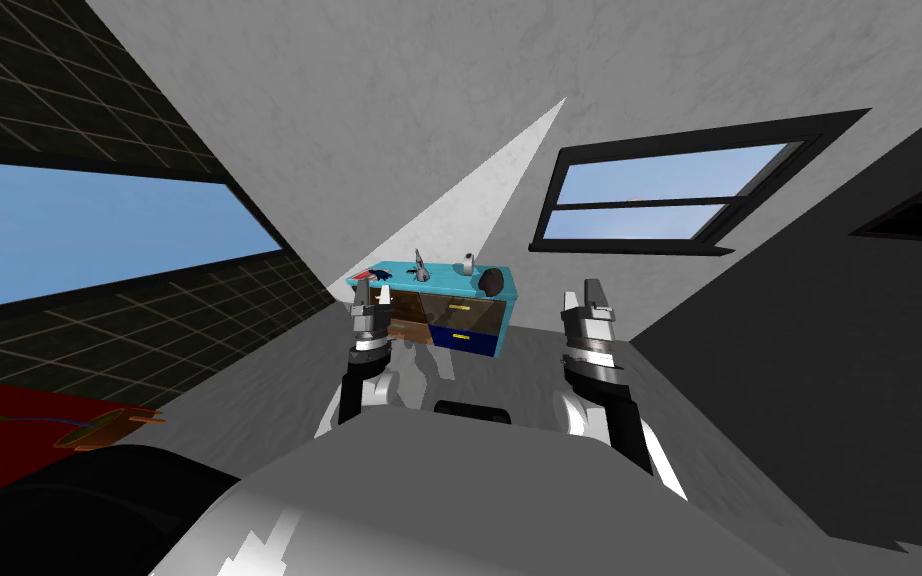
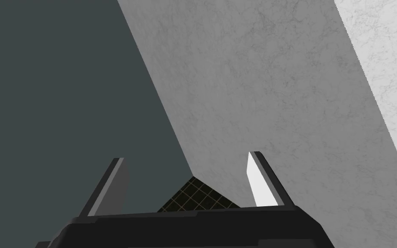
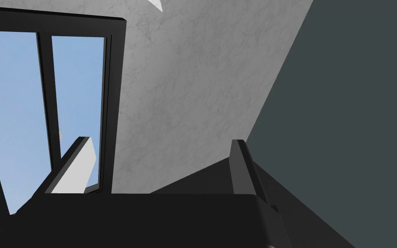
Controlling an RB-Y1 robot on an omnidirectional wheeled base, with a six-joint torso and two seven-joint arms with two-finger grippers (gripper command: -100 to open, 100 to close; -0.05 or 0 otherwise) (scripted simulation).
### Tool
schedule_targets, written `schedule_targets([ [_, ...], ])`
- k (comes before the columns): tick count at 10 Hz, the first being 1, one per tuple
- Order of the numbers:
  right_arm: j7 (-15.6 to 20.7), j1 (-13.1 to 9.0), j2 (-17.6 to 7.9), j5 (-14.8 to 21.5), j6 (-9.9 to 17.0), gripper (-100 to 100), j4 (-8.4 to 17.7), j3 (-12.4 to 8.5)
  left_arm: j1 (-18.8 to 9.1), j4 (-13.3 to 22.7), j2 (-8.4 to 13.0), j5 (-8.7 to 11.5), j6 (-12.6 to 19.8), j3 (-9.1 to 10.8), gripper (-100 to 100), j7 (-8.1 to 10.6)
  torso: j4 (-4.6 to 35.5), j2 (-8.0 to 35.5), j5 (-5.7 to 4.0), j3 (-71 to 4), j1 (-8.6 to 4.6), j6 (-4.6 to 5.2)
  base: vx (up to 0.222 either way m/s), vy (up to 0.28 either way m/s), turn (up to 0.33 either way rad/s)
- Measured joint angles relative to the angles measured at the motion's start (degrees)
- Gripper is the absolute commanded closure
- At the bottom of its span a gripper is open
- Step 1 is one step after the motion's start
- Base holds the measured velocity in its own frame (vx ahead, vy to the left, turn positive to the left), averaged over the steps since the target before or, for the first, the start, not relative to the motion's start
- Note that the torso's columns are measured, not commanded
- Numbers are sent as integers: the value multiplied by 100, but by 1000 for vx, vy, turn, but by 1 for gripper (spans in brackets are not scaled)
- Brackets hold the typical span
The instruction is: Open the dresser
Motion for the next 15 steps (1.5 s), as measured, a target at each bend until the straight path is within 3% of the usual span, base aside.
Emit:
schedule_targets([
  [2,0,0,0,0,0,0,0,0,0,0,0,0,0,0,0,0,600,597,0,-1200,0,0,0,0,0],
  [9,0,0,0,0,-1,0,-2,0,0,-2,0,0,-1,0,0,0,3537,3539,0,-7073,0,0,0,0,0],
  [10,0,0,0,0,-1,0,-2,0,0,-2,0,0,-1,0,-100,0,3960,3962,0,-7919,0,0,32,-4,-20],
  [12,0,1,0,0,0,0,1,0,-37,155,218,-16,8,-13,-100,-13,4202,4196,1,-8433,3,0,56,2,-28],
  [15,0,2,0,0,0,0,1,0,-98,473,436,-33,9,-18,-100,-20,4226,4224,0,-8460,1,0,78,1,-27],
])
